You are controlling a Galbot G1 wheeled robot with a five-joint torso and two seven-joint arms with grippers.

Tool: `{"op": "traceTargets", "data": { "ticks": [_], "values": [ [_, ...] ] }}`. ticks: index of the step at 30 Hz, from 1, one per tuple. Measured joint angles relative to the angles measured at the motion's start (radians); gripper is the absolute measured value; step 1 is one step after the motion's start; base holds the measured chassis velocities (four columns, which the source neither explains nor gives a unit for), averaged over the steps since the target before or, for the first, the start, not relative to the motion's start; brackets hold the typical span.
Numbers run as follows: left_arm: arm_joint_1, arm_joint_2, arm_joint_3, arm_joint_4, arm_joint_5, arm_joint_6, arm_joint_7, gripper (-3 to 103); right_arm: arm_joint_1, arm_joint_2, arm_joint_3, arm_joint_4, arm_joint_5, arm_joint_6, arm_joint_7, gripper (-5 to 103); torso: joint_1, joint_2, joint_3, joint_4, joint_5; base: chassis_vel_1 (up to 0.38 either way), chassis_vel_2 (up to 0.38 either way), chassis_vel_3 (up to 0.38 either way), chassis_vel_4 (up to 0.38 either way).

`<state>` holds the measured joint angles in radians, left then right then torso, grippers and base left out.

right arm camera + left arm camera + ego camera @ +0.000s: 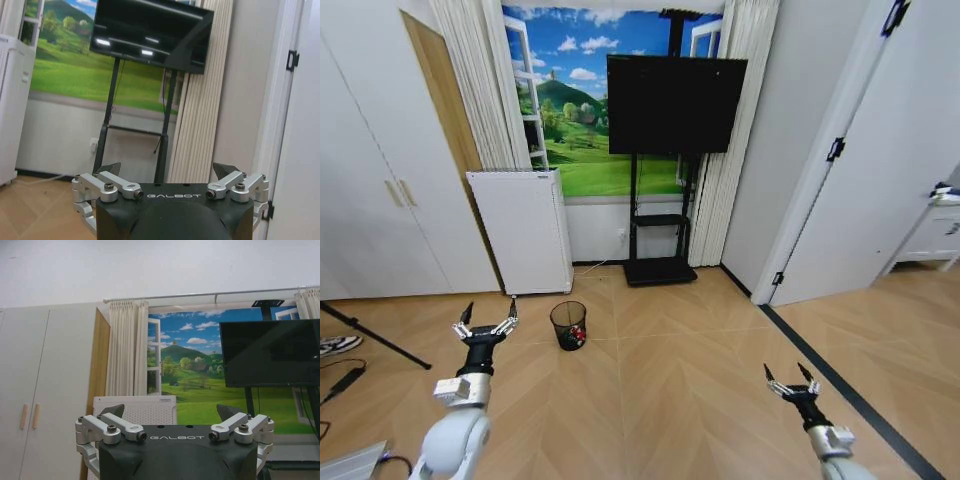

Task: Pick up the trash bin and place the garbage on the floor into it.

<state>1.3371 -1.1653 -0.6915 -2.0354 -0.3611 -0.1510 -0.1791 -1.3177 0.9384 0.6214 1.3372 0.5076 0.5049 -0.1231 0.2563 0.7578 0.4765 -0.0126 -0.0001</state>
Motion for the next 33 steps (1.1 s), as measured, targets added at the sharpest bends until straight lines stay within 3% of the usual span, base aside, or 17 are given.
{"op": "traceTargets", "data": {
  "ticks": [2,6,8,15,18,30,33],
  "values": [
    [-0.035,0.050,0.005,-0.014,-0.044,0.027,-0.010,100,0.028,-0.043,-0.001,0.076,0.023,-0.059,0.047,100,0.000,0.000,0.000,0.0000,-0.0004,0.000,0.000,0.000,0.000],
    [-0.044,0.088,0.004,-0.025,-0.092,0.045,-0.011,100,0.040,-0.074,0.001,0.121,0.052,-0.111,0.076,100,0.000,0.000,0.000,0.0001,0.0000,0.000,0.000,0.000,0.000],
    [-0.040,0.117,-0.002,-0.030,-0.136,0.075,-0.012,100,0.030,-0.103,0.016,0.150,0.067,-0.175,0.094,100,0.000,0.000,0.000,0.0000,-0.0001,0.000,0.000,0.000,0.000],
    [-0.034,0.138,-0.002,-0.027,-0.175,0.115,-0.022,100,0.012,-0.125,0.031,0.159,0.068,-0.226,0.101,100,0.000,0.000,0.000,-0.0006,0.0002,0.000,0.000,0.000,0.000],
    [-0.023,0.158,-0.008,-0.017,-0.217,0.183,-0.050,100,0.006,-0.153,0.036,0.165,0.090,-0.272,0.102,100,0.000,0.000,0.000,-0.0002,0.0001,0.000,0.000,0.000,0.000],
    [0.007,0.157,-0.018,-0.031,-0.219,0.214,-0.069,100,-0.014,-0.172,0.083,0.166,0.104,-0.272,0.104,100,0.000,0.000,0.000,-0.0002,0.0001,0.000,0.000,0.000,0.000],
    [0.017,0.156,-0.024,-0.057,-0.251,0.248,-0.088,100,-0.019,-0.166,0.087,0.174,0.103,-0.280,0.108,100,0.000,0.000,0.000,-0.0002,0.0001,0.000,0.000,0.000,0.000]
  ]
}}
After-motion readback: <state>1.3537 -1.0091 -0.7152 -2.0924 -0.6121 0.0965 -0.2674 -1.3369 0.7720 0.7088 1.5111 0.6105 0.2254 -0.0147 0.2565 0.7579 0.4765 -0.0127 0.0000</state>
